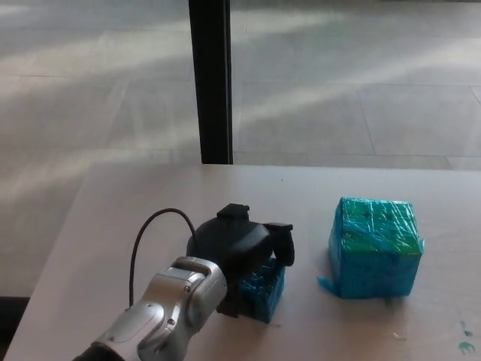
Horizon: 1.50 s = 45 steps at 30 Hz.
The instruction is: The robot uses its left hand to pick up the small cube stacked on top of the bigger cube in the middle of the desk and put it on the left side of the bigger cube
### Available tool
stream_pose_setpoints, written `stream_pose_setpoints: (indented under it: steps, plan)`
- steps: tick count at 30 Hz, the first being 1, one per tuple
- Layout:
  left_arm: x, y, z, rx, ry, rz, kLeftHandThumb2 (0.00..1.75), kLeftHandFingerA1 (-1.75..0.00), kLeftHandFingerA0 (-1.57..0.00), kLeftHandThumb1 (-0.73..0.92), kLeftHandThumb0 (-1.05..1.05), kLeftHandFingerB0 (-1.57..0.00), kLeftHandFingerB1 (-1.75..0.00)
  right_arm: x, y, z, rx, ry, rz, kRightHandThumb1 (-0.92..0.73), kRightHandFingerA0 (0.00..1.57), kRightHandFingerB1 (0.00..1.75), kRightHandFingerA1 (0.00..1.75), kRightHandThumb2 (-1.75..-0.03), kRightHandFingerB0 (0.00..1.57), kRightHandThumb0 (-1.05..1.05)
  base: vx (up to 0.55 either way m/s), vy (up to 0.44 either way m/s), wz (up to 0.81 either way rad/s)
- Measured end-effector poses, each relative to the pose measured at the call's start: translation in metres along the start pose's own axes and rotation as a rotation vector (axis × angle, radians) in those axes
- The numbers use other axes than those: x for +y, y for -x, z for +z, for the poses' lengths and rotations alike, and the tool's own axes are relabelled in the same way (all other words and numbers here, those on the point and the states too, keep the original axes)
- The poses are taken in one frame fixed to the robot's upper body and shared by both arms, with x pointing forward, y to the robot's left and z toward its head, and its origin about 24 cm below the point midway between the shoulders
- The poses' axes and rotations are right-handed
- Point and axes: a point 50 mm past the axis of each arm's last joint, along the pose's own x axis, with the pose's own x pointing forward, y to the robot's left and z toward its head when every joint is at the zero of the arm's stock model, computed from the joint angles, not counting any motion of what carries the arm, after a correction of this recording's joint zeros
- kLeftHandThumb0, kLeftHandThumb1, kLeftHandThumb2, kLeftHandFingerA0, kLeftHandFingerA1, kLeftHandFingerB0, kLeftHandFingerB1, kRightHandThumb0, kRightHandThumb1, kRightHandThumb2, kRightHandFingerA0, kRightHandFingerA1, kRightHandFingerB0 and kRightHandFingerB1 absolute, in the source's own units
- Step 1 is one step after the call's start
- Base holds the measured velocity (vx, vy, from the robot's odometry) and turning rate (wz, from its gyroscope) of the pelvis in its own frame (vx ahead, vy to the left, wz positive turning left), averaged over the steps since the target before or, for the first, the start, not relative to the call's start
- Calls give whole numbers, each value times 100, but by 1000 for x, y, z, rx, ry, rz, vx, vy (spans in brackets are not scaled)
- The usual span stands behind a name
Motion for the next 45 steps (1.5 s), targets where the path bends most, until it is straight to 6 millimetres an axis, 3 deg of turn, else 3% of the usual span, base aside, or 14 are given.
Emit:
stream_pose_setpoints:
  steps: [4,9,14,15,17,21,22,23,26,27,28,37,38,45]
  plan:
    - [0,-2,3,4,-42,-54,55,-43,-3,46,-74,-13,-25,0,0,0,0,0,0,-66,76,78,101,-77,63,-76,0,0,0]
    - [-2,-3,4,19,-85,-132,97,-20,0,51,-94,0,0,0,0,0,-1,0,0,-48,75,79,98,-102,60,-78,0,0,0]
    - [2,-5,4,41,-101,-183,98,-11,0,51,-96,0,0,0,0,0,-1,0,0,-63,73,77,100,-74,60,-78,0,0,0]
    - [3,-5,4,45,-101,-191,59,-17,0,58,-105,0,0,0,0,0,-1,0,0,-63,73,76,101,-72,61,-80,0,0,0]
    - [7,-6,3,55,-98,-206,99,-12,0,49,-96,0,0,0,0,0,0,-1,0,-62,70,76,100,-73,61,-77,0,0,0]
    - [18,-6,2,76,-76,-216,103,-17,-4,54,-102,0,0,0,0,-1,4,-2,1,-61,69,76,101,-74,56,-78,0,0,0]
    - [21,-6,1,83,-68,-215,62,-42,0,65,-105,0,0,0,0,-2,6,-2,1,-60,71,78,102,-74,56,-78,0,0,0]
    - [26,-5,-1,91,-53,-213,103,-19,-3,54,-99,0,0,0,0,-2,8,-2,1,-60,69,78,101,-74,55,-77,0,0,0]
    - [48,0,-12,123,25,-173,103,-14,-1,58,-105,0,0,0,0,-3,11,-3,2,-61,69,77,101,-73,55,-80,0,0,0]
    - [56,2,-16,134,49,-156,62,-46,-2,68,-105,0,0,1,0,-4,12,-3,2,-62,69,78,101,-71,54,-81,0,0,0]
    - [63,4,-20,142,71,-140,106,-33,-12,57,-101,0,0,1,1,-4,13,-4,2,-61,69,79,102,-72,54,-80,0,0,0]
    - [122,51,-74,225,253,73,85,-51,-15,56,-105,0,-3,1,1,-5,7,-5,7,-46,72,77,94,-99,54,-83,0,0,0]
    - [123,57,-81,242,270,85,103,-57,-22,56,-103,0,-1,1,1,-5,7,-5,7,-62,70,77,97,-70,55,-82,0,0,0]
    - [113,110,-133,389,421,168,76,-45,-17,64,-75,0,-6,1,1,-4,3,-7,10,-62,67,75,96,-70,53,-77,0,0,0]
